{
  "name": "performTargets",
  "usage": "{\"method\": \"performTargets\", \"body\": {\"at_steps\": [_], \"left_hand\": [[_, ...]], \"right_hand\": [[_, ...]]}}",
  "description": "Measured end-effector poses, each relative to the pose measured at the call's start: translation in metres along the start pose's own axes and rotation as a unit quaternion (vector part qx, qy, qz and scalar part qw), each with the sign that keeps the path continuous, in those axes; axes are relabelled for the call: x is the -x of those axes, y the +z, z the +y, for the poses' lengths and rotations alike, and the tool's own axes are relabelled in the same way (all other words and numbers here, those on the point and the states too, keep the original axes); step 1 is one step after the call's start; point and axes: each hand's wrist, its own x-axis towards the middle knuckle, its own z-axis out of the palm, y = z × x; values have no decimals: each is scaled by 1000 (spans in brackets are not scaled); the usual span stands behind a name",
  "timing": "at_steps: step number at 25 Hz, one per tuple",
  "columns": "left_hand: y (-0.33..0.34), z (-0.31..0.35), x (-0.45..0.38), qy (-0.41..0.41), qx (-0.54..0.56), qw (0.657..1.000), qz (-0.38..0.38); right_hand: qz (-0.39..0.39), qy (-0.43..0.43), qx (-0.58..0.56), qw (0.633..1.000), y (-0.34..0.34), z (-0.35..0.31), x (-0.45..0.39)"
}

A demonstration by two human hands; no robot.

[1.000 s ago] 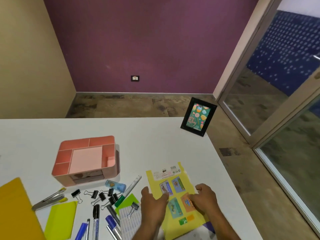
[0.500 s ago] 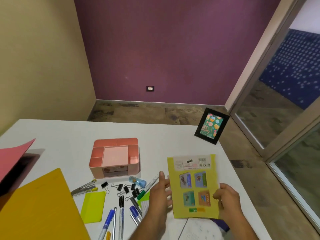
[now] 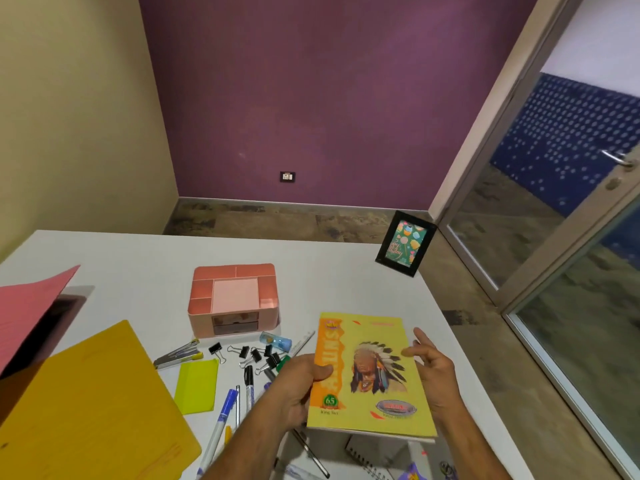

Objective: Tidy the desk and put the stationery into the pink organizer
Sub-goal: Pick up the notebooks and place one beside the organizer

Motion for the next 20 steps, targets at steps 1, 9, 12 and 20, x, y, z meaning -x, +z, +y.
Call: {"method": "performTargets", "body": {"at_steps": [1, 9, 12, 20], "left_hand": [[0, -5, 0, 14, -4, 1000, 6], [-7, -17, 5, 58, -82, 988, 114], [-12, -19, 5, 67, -81, 986, 128], [-25, -21, 5, 77, -107, 980, 152]], "right_hand": [[3, 14, 16, 1000, -4, 4, 5], [62, 114, 349, 928, -46, 59, 57], [-95, 147, 563, 808, -57, 77, 74], [-183, 140, 632, 740, -63, 79, 86]]}}
